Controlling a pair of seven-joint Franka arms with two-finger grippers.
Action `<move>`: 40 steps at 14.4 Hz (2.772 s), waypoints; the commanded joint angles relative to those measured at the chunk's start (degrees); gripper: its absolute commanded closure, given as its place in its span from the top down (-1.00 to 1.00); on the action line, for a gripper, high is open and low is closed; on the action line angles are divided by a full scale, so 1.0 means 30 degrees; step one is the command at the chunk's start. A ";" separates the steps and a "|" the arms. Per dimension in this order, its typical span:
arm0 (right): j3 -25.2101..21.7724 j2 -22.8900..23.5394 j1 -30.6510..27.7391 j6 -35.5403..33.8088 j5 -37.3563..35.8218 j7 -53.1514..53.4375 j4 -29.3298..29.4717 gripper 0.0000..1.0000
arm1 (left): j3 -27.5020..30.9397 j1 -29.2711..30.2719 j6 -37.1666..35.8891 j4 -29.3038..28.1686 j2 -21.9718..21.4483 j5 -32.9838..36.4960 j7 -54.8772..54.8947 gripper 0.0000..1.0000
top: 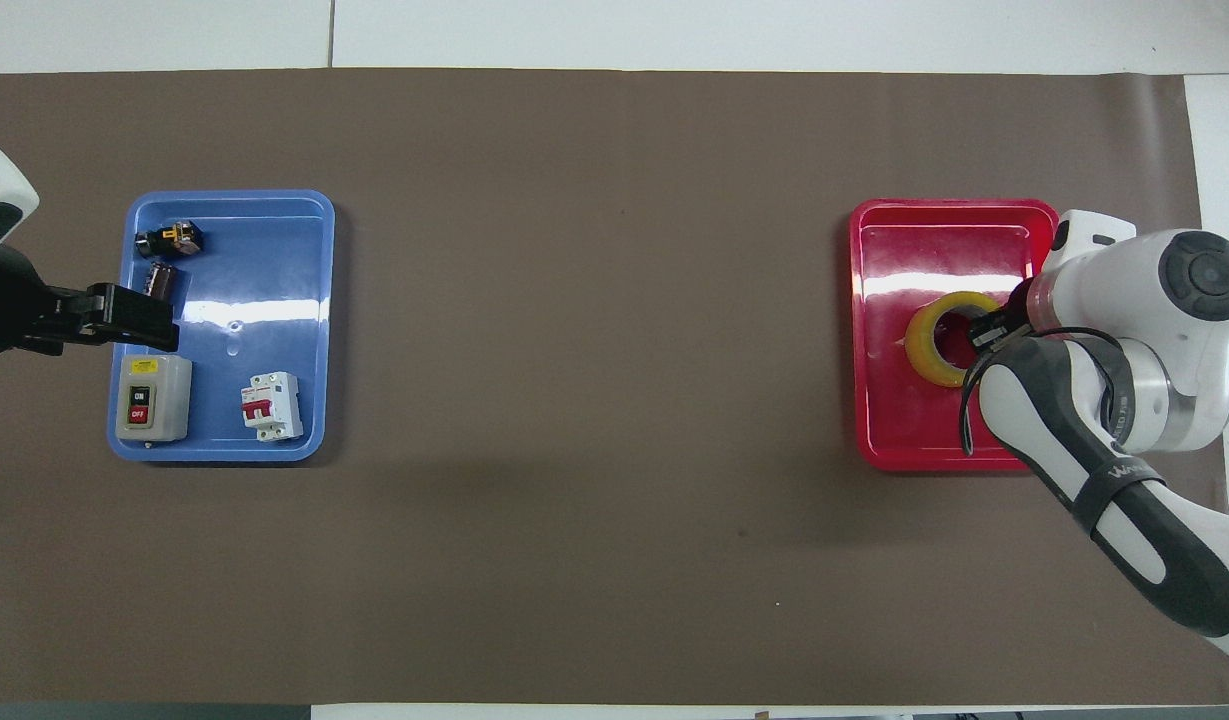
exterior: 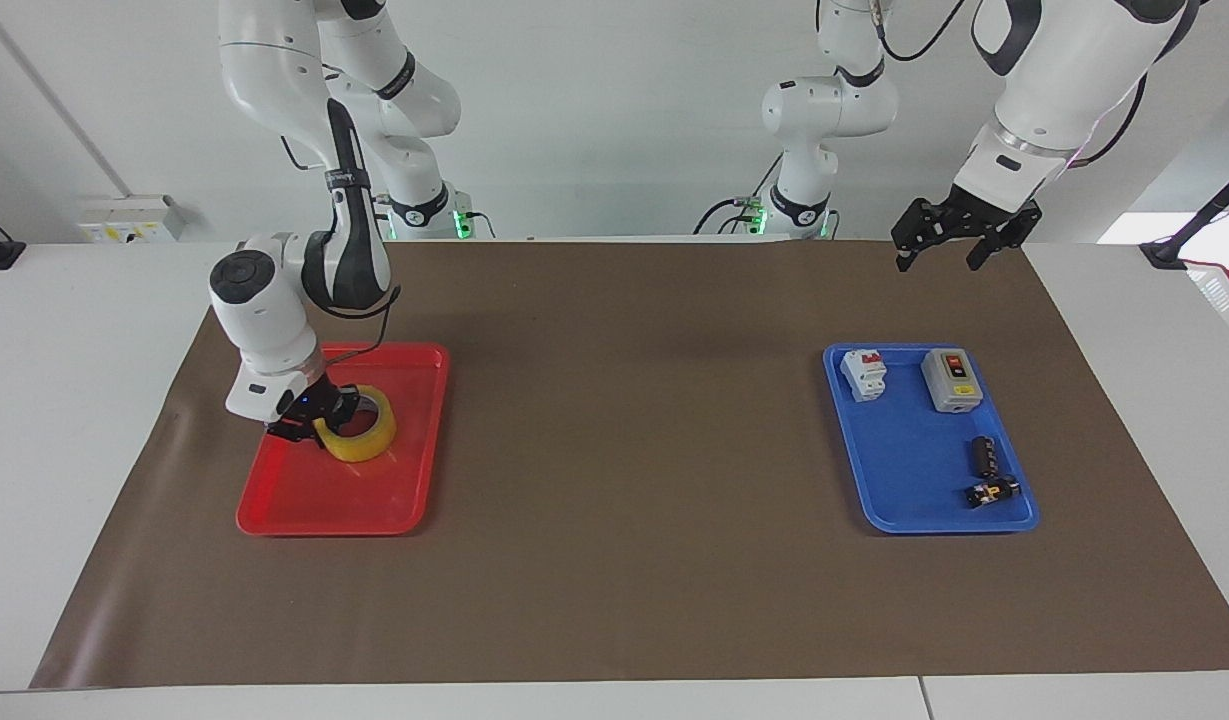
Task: Place and move tape with both arms
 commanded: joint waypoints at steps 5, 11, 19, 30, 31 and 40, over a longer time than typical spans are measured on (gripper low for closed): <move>0.0128 -0.0444 -0.0815 0.0314 0.0149 -0.1031 -0.0599 -1.00 | 0.0120 -0.0046 -0.0283 -0.0121 -0.0143 -0.0046 -0.0064 1.00; 0.0245 -0.1176 0.0146 -0.5116 0.0149 0.2381 0.3312 1.00 | 0.0120 -0.0016 -0.0283 -0.0121 -0.0143 -0.0046 -0.0064 1.00; 0.0246 -0.2284 0.1149 -1.7137 0.1398 1.1476 1.2520 1.00 | 0.0120 -0.0016 -0.0312 -0.0121 -0.0143 -0.0046 -0.0064 1.00; -0.0225 -0.5981 0.0063 -1.7001 0.2756 1.1243 0.8835 1.00 | 0.0120 -0.0016 -0.0283 -0.0121 -0.0173 -0.0046 -0.0064 1.00; 0.0037 -0.5981 0.0063 -1.6943 0.2756 1.1243 0.8806 1.00 | 0.0120 -0.0016 -0.0283 -0.0121 -0.0173 -0.0046 -0.0064 1.00; 0.0069 -0.5981 -0.0054 -1.6942 0.2639 1.1214 0.8806 1.00 | 0.0120 -0.0016 -0.0312 -0.0121 -0.0173 -0.0046 -0.0064 1.00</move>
